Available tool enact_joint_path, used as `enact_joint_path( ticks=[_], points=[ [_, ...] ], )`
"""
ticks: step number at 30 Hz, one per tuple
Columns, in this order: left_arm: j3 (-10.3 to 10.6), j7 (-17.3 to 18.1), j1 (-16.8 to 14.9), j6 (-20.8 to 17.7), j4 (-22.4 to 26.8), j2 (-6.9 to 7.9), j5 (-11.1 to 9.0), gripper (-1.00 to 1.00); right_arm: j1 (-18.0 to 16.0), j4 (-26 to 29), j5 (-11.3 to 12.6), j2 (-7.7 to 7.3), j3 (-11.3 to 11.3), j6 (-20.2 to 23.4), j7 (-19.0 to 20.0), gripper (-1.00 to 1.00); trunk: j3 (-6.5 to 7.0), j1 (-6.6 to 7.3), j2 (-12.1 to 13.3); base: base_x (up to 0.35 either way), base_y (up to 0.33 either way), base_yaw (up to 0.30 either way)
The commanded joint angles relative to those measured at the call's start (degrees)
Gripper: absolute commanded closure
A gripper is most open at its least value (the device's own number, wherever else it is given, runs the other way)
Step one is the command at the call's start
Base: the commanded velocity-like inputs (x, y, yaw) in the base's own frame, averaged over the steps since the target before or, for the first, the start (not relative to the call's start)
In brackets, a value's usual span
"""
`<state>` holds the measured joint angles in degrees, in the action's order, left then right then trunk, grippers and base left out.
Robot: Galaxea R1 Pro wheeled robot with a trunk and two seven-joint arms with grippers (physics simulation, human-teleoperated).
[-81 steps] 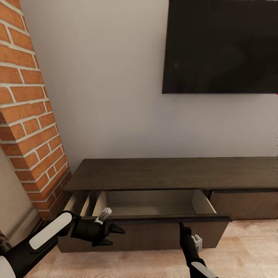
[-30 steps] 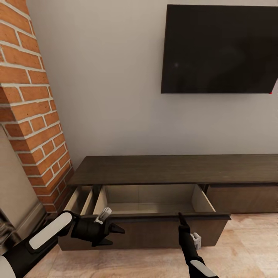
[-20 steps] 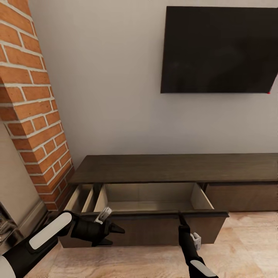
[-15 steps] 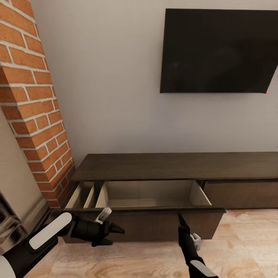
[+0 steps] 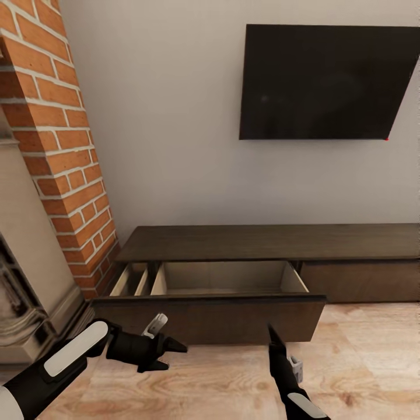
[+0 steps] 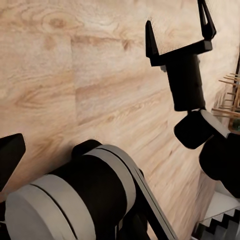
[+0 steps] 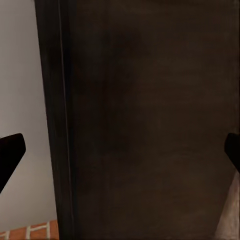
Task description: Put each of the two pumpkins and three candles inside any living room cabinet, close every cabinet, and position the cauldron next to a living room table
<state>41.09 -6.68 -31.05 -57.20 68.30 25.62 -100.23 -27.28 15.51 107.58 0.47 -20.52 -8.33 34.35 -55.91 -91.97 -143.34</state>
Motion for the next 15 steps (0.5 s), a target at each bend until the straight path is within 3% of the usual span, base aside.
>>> enact_joint_path(
  ticks=[1, 5, 8, 11, 15],
  points=[
    [0.08, -0.6, -0.06, 0.02, -0.03, 0.04, -0.48, -1.0, -0.05, -0.04, 0.44, 0.01, -0.52, -0.38, -0.23, -1.0, -0.06, 0.04, -0.03, -0.227, 0.0, 0.0],
    [0.04, -1.18, -0.06, 0.27, -0.24, 0.06, -0.15, -1.0, -0.03, 0.09, -0.49, 0.05, -1.29, 0.16, -2.72, -1.0, -0.06, 0.04, -0.03, -0.219, 0.0, 0.0],
    [0.09, -2.05, -0.06, 0.5, -0.33, -0.24, 0.61, -1.0, -0.05, -0.04, -3.87, -0.09, -4.07, 7.46, -3.72, -1.0, -0.06, 0.04, -0.03, -0.207, 0.0, 0.0],
    [-0.12, -4.33, -0.06, 0.66, -0.39, -0.16, 1.77, -1.0, -0.01, -0.48, -6.71, -0.81, -5.39, 14.18, -4.38, -1.0, -0.06, 0.04, -0.03, -0.094, 0.0, 0.0],
    [-1.91, -8.26, -0.06, 0.83, -1.71, -0.45, 2.61, -1.0, 0.0, -2.21, -12.13, -2.69, -5.7, 15.96, -5.74, -1.0, -0.06, 0.04, -0.03, -0.017, 0.0, 0.0]
  ],
)
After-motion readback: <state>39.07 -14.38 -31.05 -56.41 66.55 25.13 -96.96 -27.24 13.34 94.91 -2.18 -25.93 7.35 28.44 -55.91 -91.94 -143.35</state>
